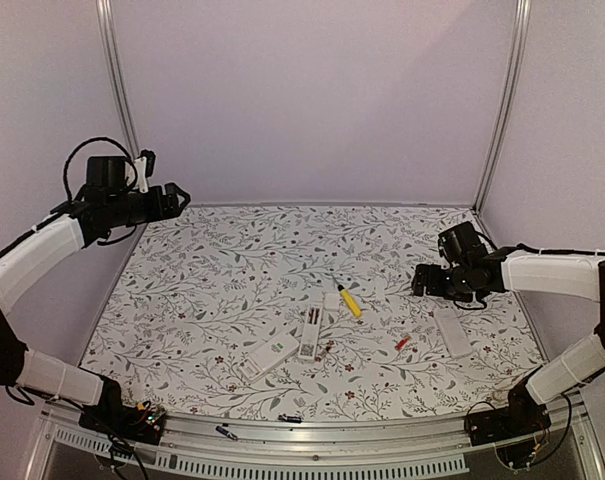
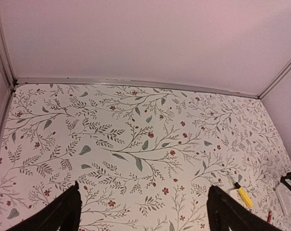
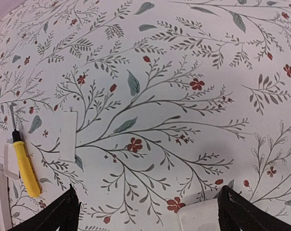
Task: Unload the batteries from the remote control
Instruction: Pick up the remote control from the center of the board.
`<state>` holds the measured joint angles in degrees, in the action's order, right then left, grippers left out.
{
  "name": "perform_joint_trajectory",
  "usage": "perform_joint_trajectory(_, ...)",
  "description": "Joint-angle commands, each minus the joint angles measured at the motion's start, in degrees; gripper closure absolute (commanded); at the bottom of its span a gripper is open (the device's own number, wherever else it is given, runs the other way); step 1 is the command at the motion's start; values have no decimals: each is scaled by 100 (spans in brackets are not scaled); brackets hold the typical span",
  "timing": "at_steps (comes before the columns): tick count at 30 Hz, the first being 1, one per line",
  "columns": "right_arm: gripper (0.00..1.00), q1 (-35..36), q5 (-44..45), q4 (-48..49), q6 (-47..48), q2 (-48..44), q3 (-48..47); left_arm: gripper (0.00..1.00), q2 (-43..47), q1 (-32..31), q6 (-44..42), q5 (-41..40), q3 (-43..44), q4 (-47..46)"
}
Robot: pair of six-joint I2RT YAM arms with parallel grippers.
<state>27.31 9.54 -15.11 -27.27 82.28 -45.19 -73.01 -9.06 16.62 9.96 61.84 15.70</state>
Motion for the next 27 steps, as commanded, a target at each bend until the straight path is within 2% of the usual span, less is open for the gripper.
perform_joint_trajectory(1,1,-207,-146,-806,-707,-202,423,10,37,45,-80,-120,-255,152)
perform_joint_trajectory(7,1,-234,-54,-1011,-1131,-238,641,10,77,38,-137,-157,-279,191)
perform_joint_trajectory(17,1,-233,-3,-1341,-1331,-583,898,10,-10,37,-148,-24,-268,206)
perform_joint_trajectory(22,2,-230,-441,-1245,-1307,-735,1058,10,-44,38,-142,22,-262,199)
perform_joint_trajectory(27,9,-226,-887,-1080,-1122,-545,1078,10,-67,40,-132,50,-261,200)
